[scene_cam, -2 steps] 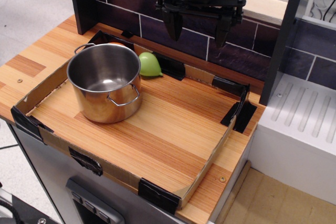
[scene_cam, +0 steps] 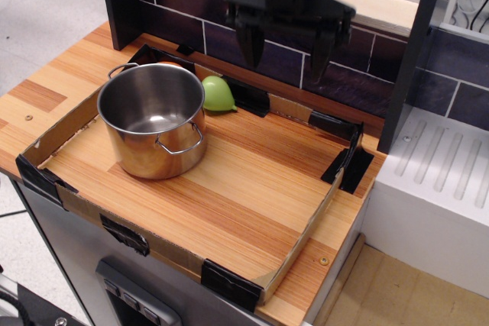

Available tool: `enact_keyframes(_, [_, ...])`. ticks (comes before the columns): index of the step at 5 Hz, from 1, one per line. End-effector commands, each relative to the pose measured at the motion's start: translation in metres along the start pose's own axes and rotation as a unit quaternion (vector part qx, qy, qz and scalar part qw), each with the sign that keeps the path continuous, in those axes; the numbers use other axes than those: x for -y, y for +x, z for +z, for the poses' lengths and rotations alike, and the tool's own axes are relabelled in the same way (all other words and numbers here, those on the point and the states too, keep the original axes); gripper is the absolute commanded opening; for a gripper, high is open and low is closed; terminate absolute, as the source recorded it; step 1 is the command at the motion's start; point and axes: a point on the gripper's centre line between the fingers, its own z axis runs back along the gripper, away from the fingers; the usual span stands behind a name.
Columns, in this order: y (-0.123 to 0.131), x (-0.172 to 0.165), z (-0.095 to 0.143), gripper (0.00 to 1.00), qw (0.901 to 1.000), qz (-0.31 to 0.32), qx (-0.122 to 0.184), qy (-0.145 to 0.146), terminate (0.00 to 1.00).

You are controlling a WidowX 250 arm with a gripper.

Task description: Topple metal pot

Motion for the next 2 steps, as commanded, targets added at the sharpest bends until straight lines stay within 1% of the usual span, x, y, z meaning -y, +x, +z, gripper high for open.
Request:
enact_keyframes(1, [0.003, -0.064, 0.065, 1.00, 0.9971, -0.050, 0.050, -0.030, 0.00])
enact_keyframes(2, [0.011, -0.093, 0.079, 1.00, 0.9964, -0.059, 0.020, -0.057, 0.00])
